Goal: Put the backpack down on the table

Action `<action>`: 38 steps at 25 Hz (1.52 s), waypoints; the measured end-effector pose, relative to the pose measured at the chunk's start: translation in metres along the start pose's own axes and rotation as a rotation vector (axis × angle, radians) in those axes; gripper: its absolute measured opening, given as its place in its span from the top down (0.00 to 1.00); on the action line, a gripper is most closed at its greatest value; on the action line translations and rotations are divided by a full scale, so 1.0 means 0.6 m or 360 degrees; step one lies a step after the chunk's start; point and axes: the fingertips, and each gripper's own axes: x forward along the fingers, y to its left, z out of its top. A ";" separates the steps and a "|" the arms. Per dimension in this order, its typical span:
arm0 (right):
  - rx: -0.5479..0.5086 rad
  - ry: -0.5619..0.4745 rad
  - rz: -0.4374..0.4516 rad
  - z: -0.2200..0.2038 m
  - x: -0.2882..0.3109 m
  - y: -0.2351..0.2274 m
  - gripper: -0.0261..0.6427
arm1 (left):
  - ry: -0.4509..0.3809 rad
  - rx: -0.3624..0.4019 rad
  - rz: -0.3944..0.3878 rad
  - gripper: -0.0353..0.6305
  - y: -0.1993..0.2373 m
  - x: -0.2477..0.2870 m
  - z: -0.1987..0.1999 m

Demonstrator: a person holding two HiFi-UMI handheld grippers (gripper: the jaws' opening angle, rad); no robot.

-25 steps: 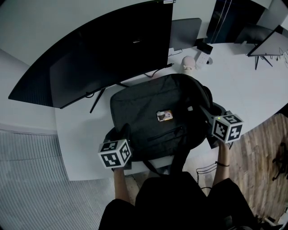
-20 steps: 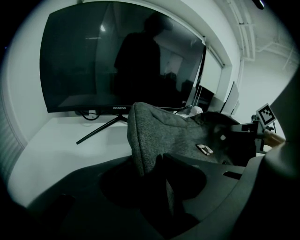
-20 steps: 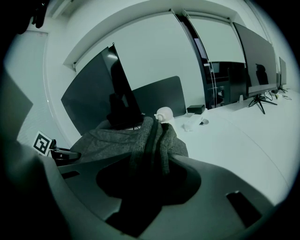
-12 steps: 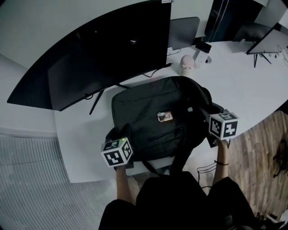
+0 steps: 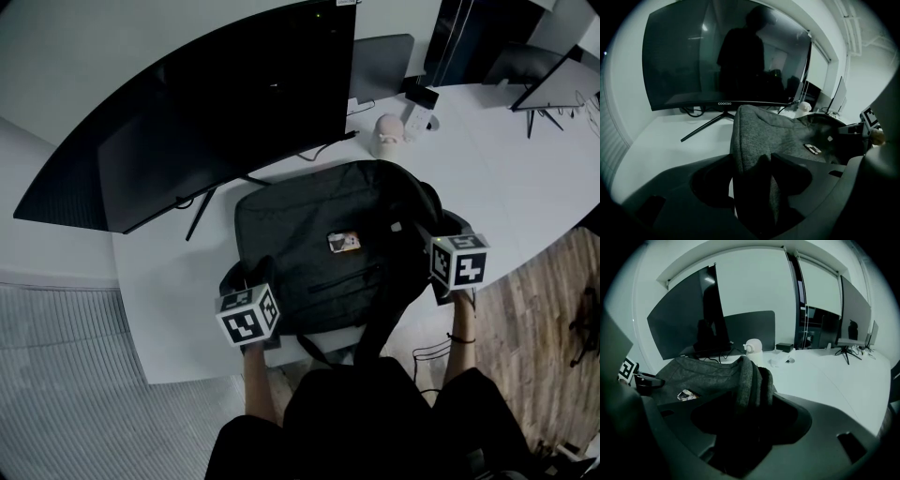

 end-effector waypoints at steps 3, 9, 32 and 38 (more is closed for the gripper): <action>-0.0024 -0.0058 -0.0096 0.008 -0.010 -0.012 0.63 | -0.0048 0.0030 0.0030 0.57 0.000 -0.006 0.008; 0.0015 -0.0162 -0.0126 0.033 -0.037 -0.011 0.63 | -0.0194 0.0135 0.0128 0.57 0.000 -0.032 0.030; 0.0049 -0.0769 0.0093 0.124 -0.206 0.062 0.93 | -0.0710 0.0291 -0.0118 0.92 -0.058 -0.190 0.123; 0.0073 -0.0942 0.0157 0.150 -0.260 0.067 0.94 | -0.0847 0.0240 -0.0140 0.92 -0.055 -0.237 0.155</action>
